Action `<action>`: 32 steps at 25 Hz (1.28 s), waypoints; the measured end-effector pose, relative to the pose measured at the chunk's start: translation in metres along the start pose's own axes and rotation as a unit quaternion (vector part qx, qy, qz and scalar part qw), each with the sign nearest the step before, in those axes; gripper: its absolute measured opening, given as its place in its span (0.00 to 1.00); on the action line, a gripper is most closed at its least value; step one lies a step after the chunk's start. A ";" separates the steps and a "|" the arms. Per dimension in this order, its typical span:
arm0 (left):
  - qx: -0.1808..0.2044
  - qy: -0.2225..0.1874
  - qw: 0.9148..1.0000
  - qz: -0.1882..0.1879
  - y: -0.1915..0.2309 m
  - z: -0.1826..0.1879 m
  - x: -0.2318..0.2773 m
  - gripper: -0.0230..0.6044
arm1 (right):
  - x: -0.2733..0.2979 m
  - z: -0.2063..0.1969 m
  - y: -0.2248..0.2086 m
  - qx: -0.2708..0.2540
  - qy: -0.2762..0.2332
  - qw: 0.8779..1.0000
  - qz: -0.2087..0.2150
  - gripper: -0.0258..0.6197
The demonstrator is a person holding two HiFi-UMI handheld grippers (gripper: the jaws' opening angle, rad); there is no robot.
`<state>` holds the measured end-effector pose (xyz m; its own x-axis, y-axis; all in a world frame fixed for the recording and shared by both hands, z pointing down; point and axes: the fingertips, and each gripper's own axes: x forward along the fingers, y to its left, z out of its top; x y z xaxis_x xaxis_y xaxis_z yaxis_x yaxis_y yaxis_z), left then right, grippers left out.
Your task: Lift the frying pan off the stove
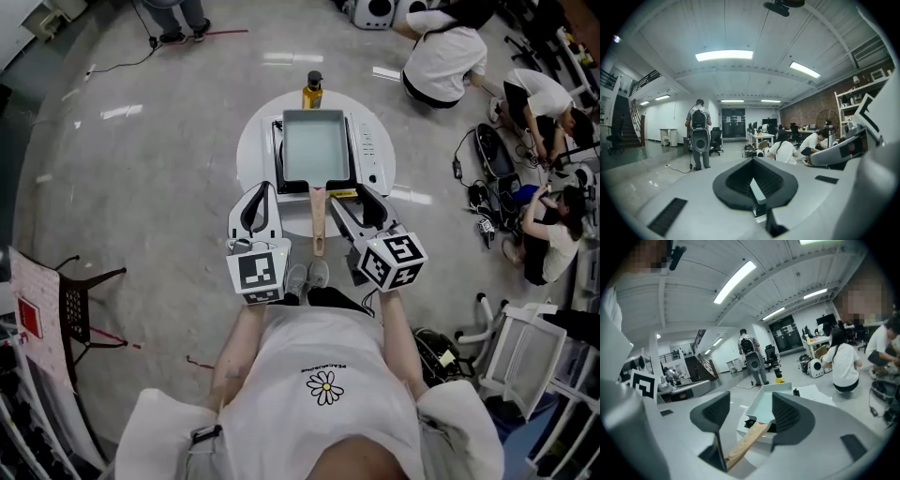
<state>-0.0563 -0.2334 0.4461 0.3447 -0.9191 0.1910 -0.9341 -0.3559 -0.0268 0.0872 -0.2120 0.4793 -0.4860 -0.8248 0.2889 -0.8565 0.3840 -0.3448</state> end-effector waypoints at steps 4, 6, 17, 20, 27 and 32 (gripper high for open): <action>-0.001 0.006 1.000 0.007 0.001 -0.004 0.001 0.03 | 0.013 -0.014 0.004 0.092 0.029 0.993 0.068 0.65; -0.001 0.010 1.000 0.010 0.003 -0.008 0.002 0.03 | 0.020 -0.025 0.004 0.139 0.049 0.984 0.100 0.66; -0.018 0.057 0.998 0.034 0.008 -0.034 0.000 0.03 | 0.056 -0.105 -0.019 0.435 0.150 0.867 0.190 0.65; -0.022 0.067 0.997 0.043 0.011 -0.041 -0.002 0.03 | 0.062 -0.115 -0.008 0.515 0.170 0.804 0.245 0.65; -0.031 0.083 0.994 0.066 0.018 -0.050 -0.007 0.03 | 0.065 -0.113 0.020 0.553 0.205 0.740 0.323 0.49; -0.038 0.087 0.993 0.070 0.020 -0.058 -0.007 0.03 | 0.067 -0.118 0.034 0.534 0.243 0.730 0.350 0.42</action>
<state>-0.0831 -0.2247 0.5015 0.1960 -0.9128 0.3583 -0.9783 -0.2070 0.0079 0.0047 -0.2052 0.5918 -0.9663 -0.2374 -0.0996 0.1298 -0.1150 -0.9849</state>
